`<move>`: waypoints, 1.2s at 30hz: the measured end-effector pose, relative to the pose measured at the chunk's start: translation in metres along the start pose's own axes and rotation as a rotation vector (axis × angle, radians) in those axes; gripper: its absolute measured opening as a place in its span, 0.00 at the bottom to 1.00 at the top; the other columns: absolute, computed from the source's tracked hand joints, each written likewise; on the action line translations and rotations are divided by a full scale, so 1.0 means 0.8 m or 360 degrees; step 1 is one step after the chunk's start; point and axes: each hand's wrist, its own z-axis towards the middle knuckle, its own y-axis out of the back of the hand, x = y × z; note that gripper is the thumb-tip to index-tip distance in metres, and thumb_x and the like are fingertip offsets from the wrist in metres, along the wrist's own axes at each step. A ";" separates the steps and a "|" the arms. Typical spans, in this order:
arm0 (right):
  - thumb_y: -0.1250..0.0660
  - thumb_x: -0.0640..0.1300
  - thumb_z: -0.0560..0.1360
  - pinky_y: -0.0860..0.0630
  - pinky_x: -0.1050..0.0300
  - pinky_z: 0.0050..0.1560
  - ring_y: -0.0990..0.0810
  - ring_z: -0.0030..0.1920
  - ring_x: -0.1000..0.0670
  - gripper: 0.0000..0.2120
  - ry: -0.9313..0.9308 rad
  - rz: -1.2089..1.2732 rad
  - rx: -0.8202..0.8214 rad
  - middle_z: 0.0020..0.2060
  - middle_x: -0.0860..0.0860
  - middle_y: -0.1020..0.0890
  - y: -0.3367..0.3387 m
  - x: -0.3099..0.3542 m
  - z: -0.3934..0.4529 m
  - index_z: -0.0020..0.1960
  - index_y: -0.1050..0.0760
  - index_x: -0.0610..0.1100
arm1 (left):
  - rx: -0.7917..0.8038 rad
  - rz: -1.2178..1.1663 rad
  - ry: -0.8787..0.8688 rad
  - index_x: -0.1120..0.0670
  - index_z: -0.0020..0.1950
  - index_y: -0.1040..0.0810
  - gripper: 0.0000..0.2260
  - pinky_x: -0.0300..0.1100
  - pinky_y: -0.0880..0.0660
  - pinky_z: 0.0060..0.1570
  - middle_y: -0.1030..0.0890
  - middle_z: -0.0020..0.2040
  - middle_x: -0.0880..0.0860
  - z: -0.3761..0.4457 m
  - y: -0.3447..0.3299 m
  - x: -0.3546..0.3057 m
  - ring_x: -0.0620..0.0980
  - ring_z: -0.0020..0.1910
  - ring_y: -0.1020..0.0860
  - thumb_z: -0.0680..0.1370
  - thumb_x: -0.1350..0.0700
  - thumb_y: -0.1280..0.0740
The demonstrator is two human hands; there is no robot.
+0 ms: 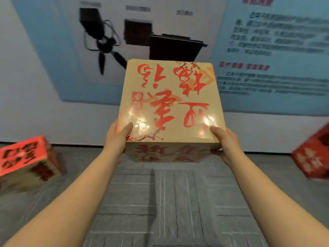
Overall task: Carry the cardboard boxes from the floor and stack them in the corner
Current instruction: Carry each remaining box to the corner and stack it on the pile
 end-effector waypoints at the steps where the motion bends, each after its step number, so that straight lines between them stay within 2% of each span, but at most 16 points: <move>1: 0.37 0.41 0.76 0.25 0.53 0.45 0.23 0.39 0.51 0.05 0.0004 0.0038 -0.0072 0.39 0.51 0.21 0.015 0.000 -0.003 0.52 0.26 0.46 | 0.0077 0.0015 -0.0007 0.49 0.62 0.30 0.11 0.43 0.26 0.42 0.21 0.50 0.50 0.002 -0.017 -0.001 0.48 0.43 0.23 0.79 0.56 0.38; 3: 0.37 0.41 0.76 0.25 0.53 0.46 0.23 0.39 0.51 0.05 0.0006 0.0093 -0.0217 0.40 0.51 0.21 0.045 0.000 -0.011 0.52 0.27 0.46 | 0.0223 0.0043 -0.0015 0.51 0.64 0.29 0.13 0.41 0.27 0.39 0.22 0.51 0.51 0.006 -0.050 -0.001 0.47 0.42 0.23 0.79 0.56 0.39; 7: 0.37 0.41 0.76 0.26 0.55 0.39 0.24 0.37 0.52 0.04 0.0029 0.0201 -0.0517 0.38 0.52 0.22 0.101 0.002 -0.026 0.48 0.26 0.48 | 0.0483 0.0125 0.0019 0.51 0.65 0.29 0.14 0.40 0.30 0.34 0.23 0.54 0.52 0.005 -0.119 0.000 0.46 0.40 0.25 0.80 0.55 0.40; 12: 0.36 0.42 0.75 0.25 0.55 0.40 0.22 0.39 0.52 0.05 0.0082 0.0295 -0.0747 0.40 0.52 0.20 0.169 0.010 -0.031 0.45 0.24 0.51 | 0.0744 0.0160 0.0021 0.51 0.66 0.30 0.14 0.40 0.31 0.34 0.23 0.53 0.50 -0.003 -0.207 -0.006 0.44 0.39 0.25 0.80 0.54 0.40; 16: 0.36 0.41 0.76 0.25 0.54 0.42 0.22 0.38 0.52 0.04 0.0143 0.0344 -0.0903 0.39 0.51 0.20 0.228 0.023 -0.013 0.48 0.24 0.48 | 0.0886 0.0157 0.0049 0.50 0.64 0.31 0.13 0.40 0.30 0.36 0.23 0.49 0.49 -0.007 -0.287 -0.007 0.45 0.39 0.26 0.80 0.54 0.41; 18: 0.37 0.41 0.76 0.26 0.55 0.41 0.23 0.38 0.52 0.06 0.0174 0.0353 -0.0961 0.39 0.52 0.21 0.262 0.029 0.004 0.51 0.26 0.47 | 0.0949 0.0152 0.0058 0.50 0.64 0.31 0.13 0.40 0.30 0.36 0.23 0.47 0.48 -0.008 -0.333 -0.006 0.45 0.39 0.26 0.80 0.54 0.40; 22: 0.38 0.40 0.76 0.25 0.54 0.44 0.22 0.39 0.52 0.07 0.0201 0.0413 -0.1025 0.39 0.51 0.20 0.340 0.049 0.050 0.53 0.25 0.47 | 0.1029 0.0168 0.0042 0.50 0.66 0.31 0.14 0.40 0.30 0.35 0.25 0.43 0.45 -0.011 -0.438 -0.009 0.45 0.39 0.27 0.80 0.54 0.40; 26: 0.38 0.40 0.76 0.26 0.54 0.45 0.23 0.39 0.51 0.05 0.0229 0.0414 -0.1066 0.39 0.50 0.20 0.420 0.083 0.099 0.46 0.24 0.47 | 0.1059 0.0173 0.0032 0.51 0.67 0.32 0.15 0.39 0.32 0.36 0.26 0.42 0.45 -0.012 -0.549 -0.019 0.45 0.37 0.28 0.80 0.54 0.40; 29: 0.37 0.41 0.76 0.26 0.51 0.50 0.22 0.41 0.49 0.05 0.0265 0.0376 -0.1100 0.44 0.48 0.20 0.479 0.105 0.133 0.50 0.24 0.46 | 0.1115 0.0174 0.0015 0.52 0.67 0.33 0.15 0.38 0.32 0.35 0.27 0.42 0.46 -0.012 -0.626 -0.026 0.45 0.37 0.29 0.80 0.54 0.40; 31: 0.37 0.41 0.76 0.27 0.53 0.49 0.23 0.42 0.50 0.08 0.0295 0.0389 -0.1145 0.46 0.47 0.20 0.512 0.118 0.156 0.54 0.26 0.44 | 0.1142 0.0169 0.0020 0.53 0.67 0.34 0.16 0.39 0.32 0.36 0.27 0.42 0.46 -0.007 -0.674 -0.029 0.45 0.37 0.28 0.80 0.54 0.40; 33: 0.38 0.40 0.76 0.27 0.55 0.47 0.23 0.42 0.51 0.08 0.0317 0.0401 -0.1179 0.45 0.48 0.21 0.540 0.130 0.177 0.55 0.27 0.44 | 0.1176 0.0187 0.0023 0.54 0.67 0.34 0.17 0.40 0.32 0.37 0.26 0.43 0.47 0.000 -0.719 -0.030 0.45 0.38 0.28 0.79 0.54 0.40; 36: 0.39 0.40 0.77 0.26 0.55 0.43 0.23 0.40 0.51 0.05 0.0321 0.0417 -0.1204 0.41 0.50 0.21 0.580 0.145 0.208 0.50 0.26 0.46 | 0.1241 0.0211 0.0037 0.53 0.62 0.34 0.12 0.41 0.32 0.37 0.26 0.42 0.47 0.011 -0.788 -0.026 0.46 0.37 0.29 0.79 0.54 0.40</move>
